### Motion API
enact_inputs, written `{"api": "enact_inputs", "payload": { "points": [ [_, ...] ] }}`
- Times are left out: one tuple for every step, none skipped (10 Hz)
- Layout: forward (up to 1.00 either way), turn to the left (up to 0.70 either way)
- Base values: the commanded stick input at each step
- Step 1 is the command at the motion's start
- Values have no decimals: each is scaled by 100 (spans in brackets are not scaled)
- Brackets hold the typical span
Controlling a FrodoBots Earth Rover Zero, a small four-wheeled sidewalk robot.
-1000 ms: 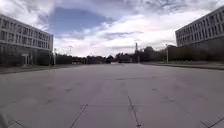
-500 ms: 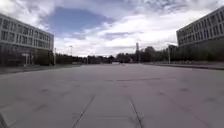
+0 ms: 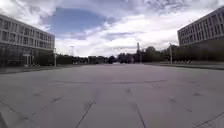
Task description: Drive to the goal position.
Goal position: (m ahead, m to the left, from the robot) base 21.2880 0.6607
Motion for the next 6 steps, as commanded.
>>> {"api": "enact_inputs", "payload": {
  "points": [
    [70, 0],
    [70, 0],
    [70, 0],
    [70, 0],
    [70, 0],
    [70, 0]
  ]
}}
